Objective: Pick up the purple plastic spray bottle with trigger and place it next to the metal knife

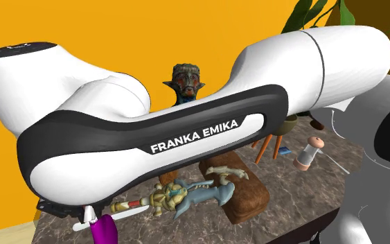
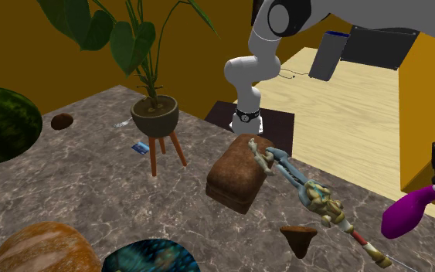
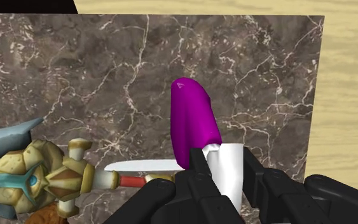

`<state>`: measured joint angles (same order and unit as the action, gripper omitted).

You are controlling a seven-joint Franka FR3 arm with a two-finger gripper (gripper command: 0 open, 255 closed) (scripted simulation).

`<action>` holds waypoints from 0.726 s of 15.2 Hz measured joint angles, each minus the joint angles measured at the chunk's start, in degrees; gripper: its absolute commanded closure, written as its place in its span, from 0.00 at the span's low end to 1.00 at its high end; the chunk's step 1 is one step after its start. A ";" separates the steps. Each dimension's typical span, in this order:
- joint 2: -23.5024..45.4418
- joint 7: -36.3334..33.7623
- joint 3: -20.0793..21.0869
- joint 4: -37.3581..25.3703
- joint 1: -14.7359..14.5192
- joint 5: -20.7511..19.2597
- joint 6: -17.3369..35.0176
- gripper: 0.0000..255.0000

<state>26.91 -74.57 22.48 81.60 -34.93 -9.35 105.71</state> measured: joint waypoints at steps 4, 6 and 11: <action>-0.07 -0.01 0.00 0.23 0.03 0.01 0.20 1.00; -0.07 -0.01 0.00 0.25 0.03 0.01 0.21 0.00; -0.08 -0.01 0.00 0.23 0.03 0.01 0.21 0.00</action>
<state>26.83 -74.58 22.49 81.83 -34.91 -9.34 105.92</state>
